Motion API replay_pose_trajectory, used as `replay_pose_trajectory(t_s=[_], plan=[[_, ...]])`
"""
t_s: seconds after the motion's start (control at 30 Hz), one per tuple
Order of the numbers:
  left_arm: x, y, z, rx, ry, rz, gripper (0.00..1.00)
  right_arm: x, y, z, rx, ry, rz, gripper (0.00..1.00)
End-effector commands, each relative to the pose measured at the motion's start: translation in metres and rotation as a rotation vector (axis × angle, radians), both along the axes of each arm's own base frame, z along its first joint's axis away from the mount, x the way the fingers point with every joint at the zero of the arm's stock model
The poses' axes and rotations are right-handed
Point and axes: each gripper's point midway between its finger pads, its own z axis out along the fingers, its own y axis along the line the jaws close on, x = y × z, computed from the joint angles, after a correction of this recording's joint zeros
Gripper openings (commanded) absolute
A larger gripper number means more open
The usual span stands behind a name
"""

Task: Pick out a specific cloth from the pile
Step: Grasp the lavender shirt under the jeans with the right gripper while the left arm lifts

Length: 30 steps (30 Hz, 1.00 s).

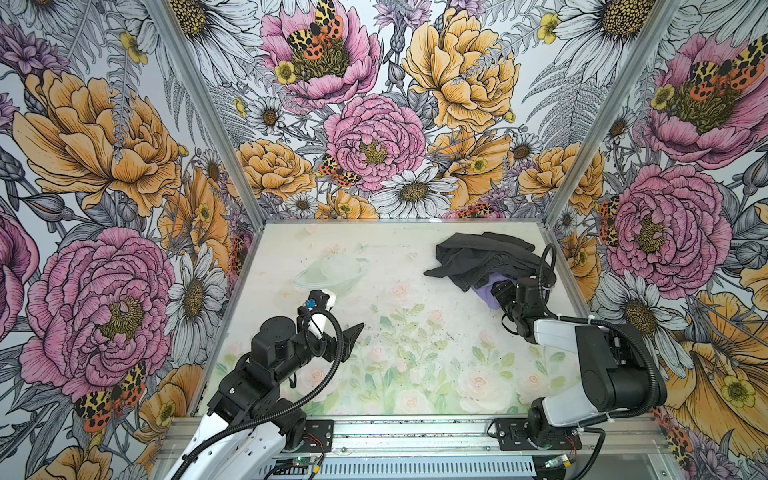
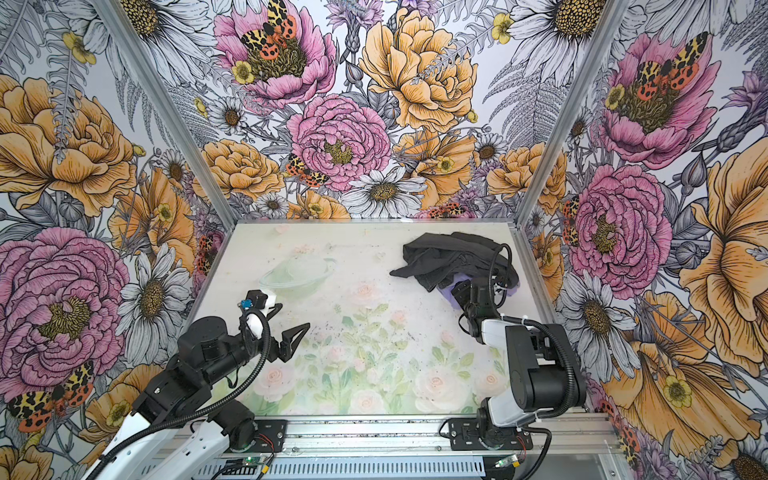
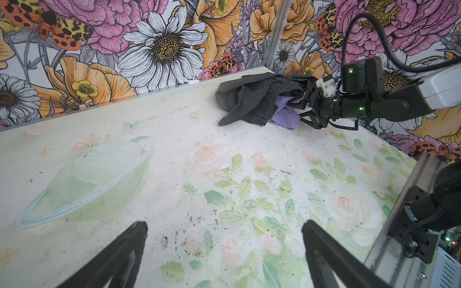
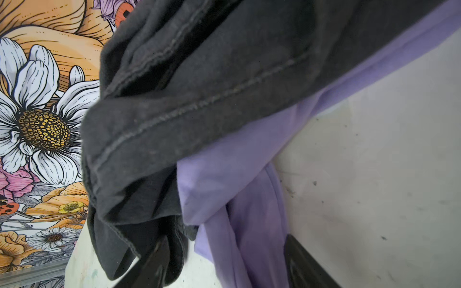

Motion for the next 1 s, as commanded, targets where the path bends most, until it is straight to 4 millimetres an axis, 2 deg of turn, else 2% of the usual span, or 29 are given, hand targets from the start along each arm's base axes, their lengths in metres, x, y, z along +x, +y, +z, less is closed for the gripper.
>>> replay_pose_trajectory(t_s=[0.0,0.17,0.33,0.4,0.6,0.77,0.87,0.97], plan=[[0.001,0.004,-0.004,0.025,-0.016,0.023,0.99,0.018,-0.001,0.01,0.028,-0.056,-0.013,0.72],[0.005,0.0,-0.01,0.054,0.01,0.013,0.99,0.025,-0.003,0.001,0.035,-0.041,-0.024,0.69],[0.005,0.0,-0.01,0.056,0.009,0.01,0.99,0.03,-0.006,-0.007,0.037,-0.033,-0.037,0.56],[0.005,0.0,-0.01,0.059,0.007,0.012,0.99,0.033,-0.007,-0.009,0.044,-0.032,-0.041,0.49],[0.006,0.0,-0.011,0.061,0.009,0.011,0.99,0.036,-0.007,-0.013,0.055,-0.037,-0.049,0.2],[0.006,0.001,-0.01,0.062,0.006,0.015,0.99,0.038,-0.005,-0.005,0.065,-0.058,-0.036,0.04],[0.006,0.001,-0.01,0.063,0.005,0.016,0.99,0.037,-0.004,0.004,0.054,-0.073,-0.026,0.0],[0.006,0.001,-0.009,0.061,0.004,0.017,0.99,0.037,-0.004,0.016,0.036,-0.092,-0.01,0.0]])
